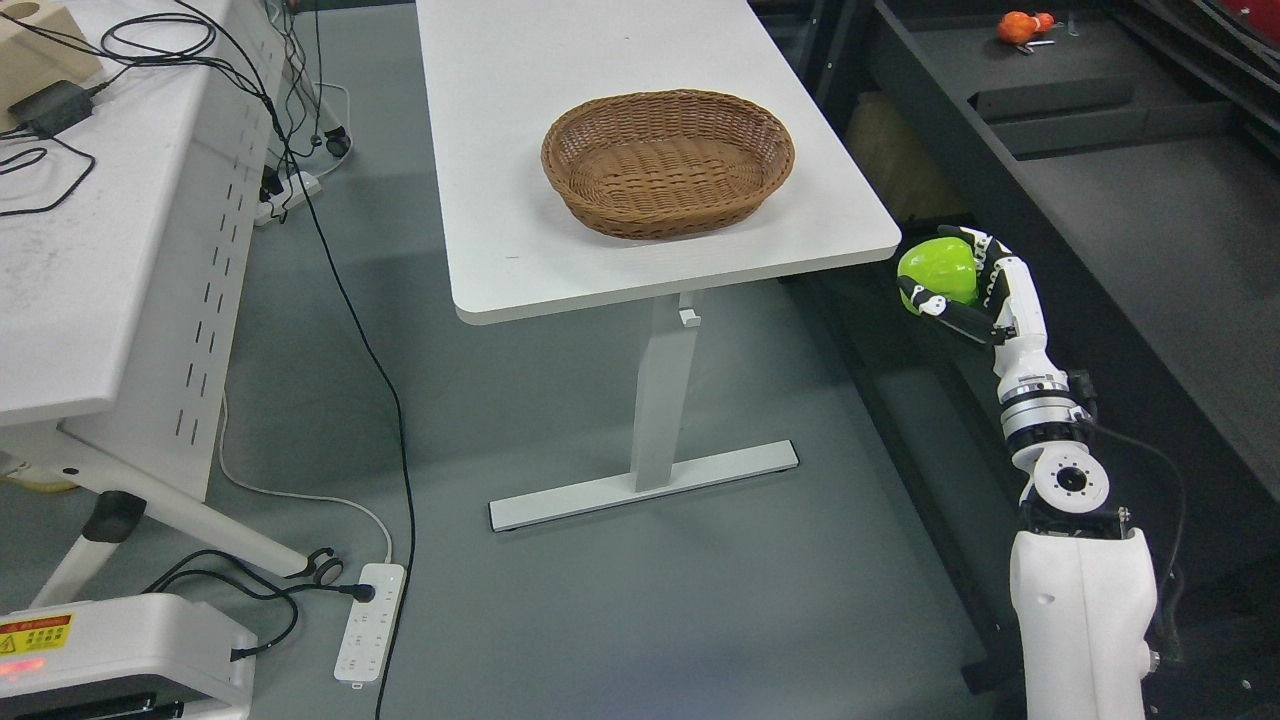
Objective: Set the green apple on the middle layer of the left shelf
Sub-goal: 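Turn toward the fruit shelf carrying the green apple in the right hand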
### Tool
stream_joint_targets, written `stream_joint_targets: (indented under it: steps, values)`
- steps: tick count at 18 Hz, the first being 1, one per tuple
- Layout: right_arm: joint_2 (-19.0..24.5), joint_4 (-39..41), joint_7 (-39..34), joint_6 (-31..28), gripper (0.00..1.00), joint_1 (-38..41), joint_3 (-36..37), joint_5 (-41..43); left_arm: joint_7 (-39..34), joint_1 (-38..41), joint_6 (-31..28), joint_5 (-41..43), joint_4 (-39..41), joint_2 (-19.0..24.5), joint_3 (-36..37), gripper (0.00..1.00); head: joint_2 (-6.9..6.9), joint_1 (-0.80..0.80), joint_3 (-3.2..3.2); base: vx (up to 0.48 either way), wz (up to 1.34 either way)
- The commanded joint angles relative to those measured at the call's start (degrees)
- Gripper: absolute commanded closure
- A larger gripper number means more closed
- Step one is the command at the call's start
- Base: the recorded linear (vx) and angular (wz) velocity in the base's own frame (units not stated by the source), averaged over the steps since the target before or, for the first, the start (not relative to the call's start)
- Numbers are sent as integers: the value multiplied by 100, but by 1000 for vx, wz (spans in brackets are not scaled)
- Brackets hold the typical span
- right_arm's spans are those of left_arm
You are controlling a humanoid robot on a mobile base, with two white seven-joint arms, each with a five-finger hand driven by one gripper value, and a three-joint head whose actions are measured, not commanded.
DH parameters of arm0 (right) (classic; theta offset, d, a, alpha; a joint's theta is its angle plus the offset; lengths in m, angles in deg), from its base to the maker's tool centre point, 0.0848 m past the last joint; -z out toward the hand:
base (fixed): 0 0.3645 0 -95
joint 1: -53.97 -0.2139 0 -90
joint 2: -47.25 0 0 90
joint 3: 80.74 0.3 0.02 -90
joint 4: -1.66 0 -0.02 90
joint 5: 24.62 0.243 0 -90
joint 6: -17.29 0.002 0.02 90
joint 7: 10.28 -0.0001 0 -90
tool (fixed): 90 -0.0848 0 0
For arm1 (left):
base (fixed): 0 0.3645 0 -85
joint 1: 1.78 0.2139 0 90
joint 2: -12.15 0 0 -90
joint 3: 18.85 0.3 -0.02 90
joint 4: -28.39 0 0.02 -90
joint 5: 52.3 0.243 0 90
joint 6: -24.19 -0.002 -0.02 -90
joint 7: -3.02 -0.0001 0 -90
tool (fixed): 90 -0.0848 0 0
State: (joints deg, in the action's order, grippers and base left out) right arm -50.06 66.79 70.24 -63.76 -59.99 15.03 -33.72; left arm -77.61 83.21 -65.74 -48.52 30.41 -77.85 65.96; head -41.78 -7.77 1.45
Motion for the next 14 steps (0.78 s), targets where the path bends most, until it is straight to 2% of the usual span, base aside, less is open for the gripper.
stream_joint_targets:
  steps: [1, 14]
  values:
    - [-16, 17, 7, 1, 96, 24, 64, -4, -5, 0, 2, 0, 0, 100, 0, 0, 0, 0, 0, -110, -358]
    - [37, 8, -2, 19, 96, 129, 20, -4, 4, 0, 2, 0, 0, 100, 0, 0, 0, 0, 0, -137, -515]
